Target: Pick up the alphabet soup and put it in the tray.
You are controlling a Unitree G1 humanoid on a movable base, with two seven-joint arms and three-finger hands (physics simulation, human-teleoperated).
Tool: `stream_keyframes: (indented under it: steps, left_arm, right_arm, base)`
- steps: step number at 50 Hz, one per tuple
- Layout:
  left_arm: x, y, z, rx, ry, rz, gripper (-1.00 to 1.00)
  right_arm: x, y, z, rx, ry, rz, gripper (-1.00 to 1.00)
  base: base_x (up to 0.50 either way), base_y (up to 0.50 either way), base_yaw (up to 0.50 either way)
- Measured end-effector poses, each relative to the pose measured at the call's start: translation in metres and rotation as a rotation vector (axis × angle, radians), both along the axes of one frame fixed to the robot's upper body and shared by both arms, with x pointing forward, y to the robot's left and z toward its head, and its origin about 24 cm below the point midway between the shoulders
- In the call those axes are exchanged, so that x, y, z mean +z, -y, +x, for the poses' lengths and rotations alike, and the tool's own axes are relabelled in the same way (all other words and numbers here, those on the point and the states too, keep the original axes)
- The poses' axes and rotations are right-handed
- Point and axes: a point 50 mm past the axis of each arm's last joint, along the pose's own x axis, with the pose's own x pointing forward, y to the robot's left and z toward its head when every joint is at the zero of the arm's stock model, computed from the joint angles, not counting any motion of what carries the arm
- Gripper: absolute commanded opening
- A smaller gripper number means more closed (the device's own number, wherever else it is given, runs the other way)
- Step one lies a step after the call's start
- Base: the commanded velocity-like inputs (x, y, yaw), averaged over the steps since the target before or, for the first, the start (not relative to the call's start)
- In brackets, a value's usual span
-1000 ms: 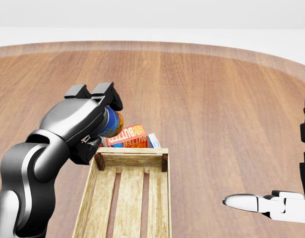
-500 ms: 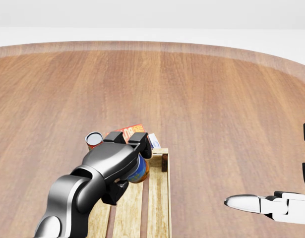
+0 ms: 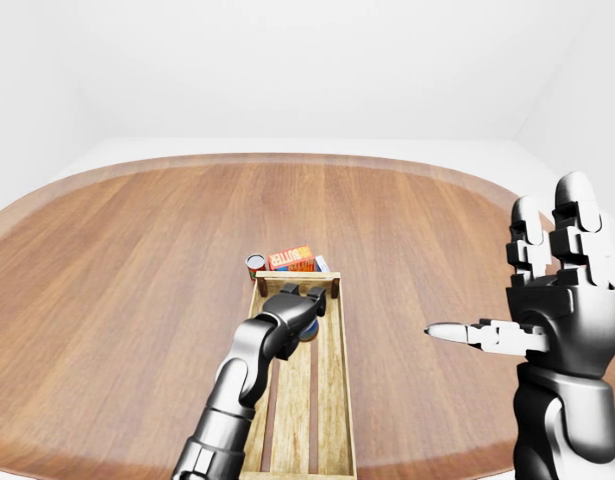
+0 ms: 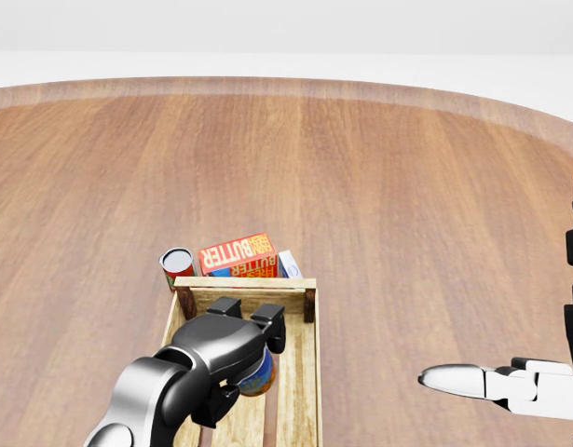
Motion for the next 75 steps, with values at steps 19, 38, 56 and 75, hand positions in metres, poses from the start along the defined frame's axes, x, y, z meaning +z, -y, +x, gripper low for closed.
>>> stream_keyframes:
  steps: [19,38,56,75]
  left_arm:
    - [-0.013,-0.005,0.009,0.003,-0.052,0.071,-1.00]
    - [-0.037,-0.004,0.015,-0.002,-0.176,0.108,-0.98]
    - [-0.052,-0.002,0.015,-0.005,-0.259,0.127,-0.78]
    - [-0.054,-0.002,0.018,0.001,-0.283,0.120,1.00]
  right_arm:
    - [0.000,-0.002,0.000,0.006,-0.002,0.001,1.00]
    - [0.001,-0.002,-0.001,0.004,0.006,-0.004,0.99]
    - [0.002,-0.002,-0.001,0.002,0.012,-0.005,0.99]
    - [0.004,-0.002,-0.002,-0.003,0.019,-0.014,0.99]
  base:
    - [0.00,0.00,0.00]
    - [0.00,0.00,0.00]
    - [0.00,0.00,0.00]
    - [0.00,0.00,0.00]
